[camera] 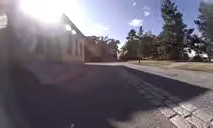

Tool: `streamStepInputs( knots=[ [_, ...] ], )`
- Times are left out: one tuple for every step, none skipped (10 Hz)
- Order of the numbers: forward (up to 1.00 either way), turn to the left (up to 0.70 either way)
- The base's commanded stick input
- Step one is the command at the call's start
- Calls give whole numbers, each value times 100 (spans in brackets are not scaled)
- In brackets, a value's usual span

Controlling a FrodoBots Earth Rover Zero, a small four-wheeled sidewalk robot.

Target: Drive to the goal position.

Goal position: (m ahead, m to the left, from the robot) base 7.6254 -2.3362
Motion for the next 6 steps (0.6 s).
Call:
streamStepInputs(
  knots=[
    [66,0],
    [66,0],
    [66,0],
    [66,0],
    [66,0],
    [66,0]
  ],
)
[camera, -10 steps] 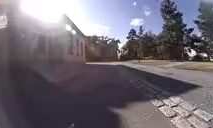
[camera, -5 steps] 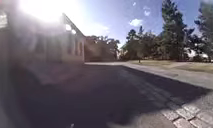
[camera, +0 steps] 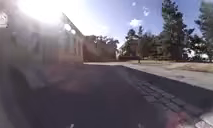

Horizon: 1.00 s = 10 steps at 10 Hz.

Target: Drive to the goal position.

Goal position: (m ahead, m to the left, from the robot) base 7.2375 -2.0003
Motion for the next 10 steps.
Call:
streamStepInputs(
  knots=[
    [66,0],
    [66,0],
    [66,0],
    [66,0],
    [66,0],
    [66,0],
    [66,0],
    [66,0],
    [66,0],
    [66,0]
  ],
)
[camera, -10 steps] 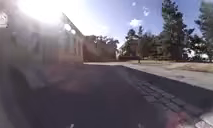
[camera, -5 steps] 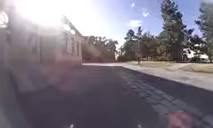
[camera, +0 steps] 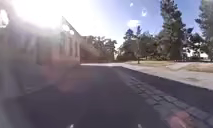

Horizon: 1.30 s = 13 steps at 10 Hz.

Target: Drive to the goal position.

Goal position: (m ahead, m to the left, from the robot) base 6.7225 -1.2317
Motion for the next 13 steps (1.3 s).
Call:
streamStepInputs(
  knots=[
    [66,0],
    [66,0],
    [66,0],
    [66,0],
    [66,0],
    [66,0],
    [66,0],
    [66,0],
    [66,0],
    [66,0],
    [66,0],
    [66,0],
    [66,0]
  ],
)
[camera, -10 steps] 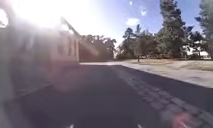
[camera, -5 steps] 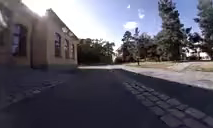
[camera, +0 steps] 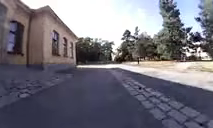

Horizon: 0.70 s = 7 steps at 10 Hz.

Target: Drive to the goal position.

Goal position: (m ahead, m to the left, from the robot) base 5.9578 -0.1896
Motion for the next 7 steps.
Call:
streamStepInputs(
  knots=[
    [66,0],
    [66,2],
    [66,12],
    [66,30],
    [66,6],
    [66,0],
    [66,0]
  ],
)
